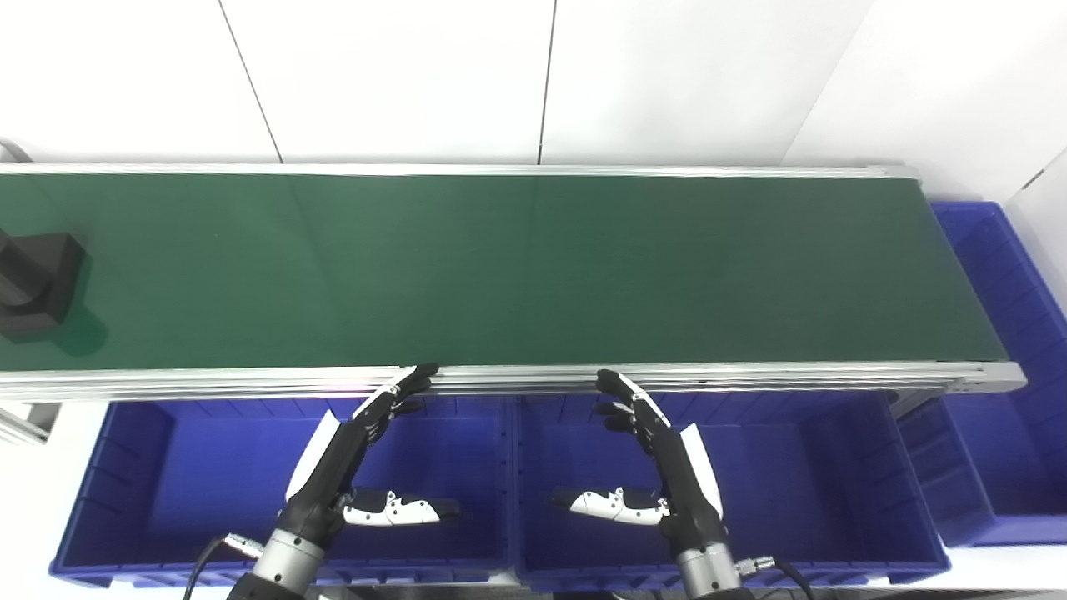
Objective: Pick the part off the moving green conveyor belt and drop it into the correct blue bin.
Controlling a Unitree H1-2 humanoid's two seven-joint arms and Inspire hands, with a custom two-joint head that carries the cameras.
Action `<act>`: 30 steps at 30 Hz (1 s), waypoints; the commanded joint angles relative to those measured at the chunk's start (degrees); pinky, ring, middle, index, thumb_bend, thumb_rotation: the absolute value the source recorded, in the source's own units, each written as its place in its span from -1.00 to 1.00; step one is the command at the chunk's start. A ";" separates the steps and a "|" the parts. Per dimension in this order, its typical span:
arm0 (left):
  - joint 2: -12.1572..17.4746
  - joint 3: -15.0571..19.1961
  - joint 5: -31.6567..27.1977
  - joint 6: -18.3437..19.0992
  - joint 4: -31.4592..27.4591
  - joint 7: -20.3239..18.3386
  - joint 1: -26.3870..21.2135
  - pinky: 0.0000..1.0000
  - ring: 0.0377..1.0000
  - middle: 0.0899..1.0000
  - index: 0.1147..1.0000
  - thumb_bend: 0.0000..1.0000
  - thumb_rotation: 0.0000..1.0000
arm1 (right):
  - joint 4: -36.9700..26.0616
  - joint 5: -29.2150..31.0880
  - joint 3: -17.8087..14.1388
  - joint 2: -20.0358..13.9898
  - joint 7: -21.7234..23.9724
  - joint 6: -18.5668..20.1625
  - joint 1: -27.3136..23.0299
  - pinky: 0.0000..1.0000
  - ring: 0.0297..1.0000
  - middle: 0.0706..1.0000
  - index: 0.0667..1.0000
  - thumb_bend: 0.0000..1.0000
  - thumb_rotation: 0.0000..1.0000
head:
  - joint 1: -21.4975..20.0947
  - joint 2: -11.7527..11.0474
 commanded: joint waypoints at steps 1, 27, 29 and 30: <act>0.31 -0.19 -0.49 -2.04 -1.26 0.20 -0.65 0.64 0.76 0.82 0.73 0.69 -0.62 | -2.01 -0.43 0.17 0.20 -0.39 -1.75 0.25 0.37 0.51 0.69 0.72 0.79 -0.55 | 0.07 0.23; -0.64 -1.79 0.08 -2.09 -0.57 1.25 -0.20 0.69 0.77 0.78 0.71 0.73 -0.67 | -1.24 2.15 -0.46 -1.55 0.23 -4.23 0.86 0.49 0.57 0.69 0.74 0.78 -0.56 | 12.82 -4.64; -0.91 -2.36 0.82 -2.11 -0.36 2.06 -0.12 0.69 0.75 0.76 0.69 0.75 -0.67 | -1.55 3.27 -0.51 -2.08 0.66 -4.26 1.24 0.36 0.59 0.71 0.75 0.75 -0.65 | 15.07 -5.83; -1.02 -2.66 1.00 -2.11 -0.25 2.42 -0.08 0.68 0.75 0.76 0.69 0.76 -0.69 | -1.53 3.62 -0.55 -2.32 0.74 -4.43 1.34 0.39 0.60 0.71 0.75 0.73 -0.71 | 15.37 -6.05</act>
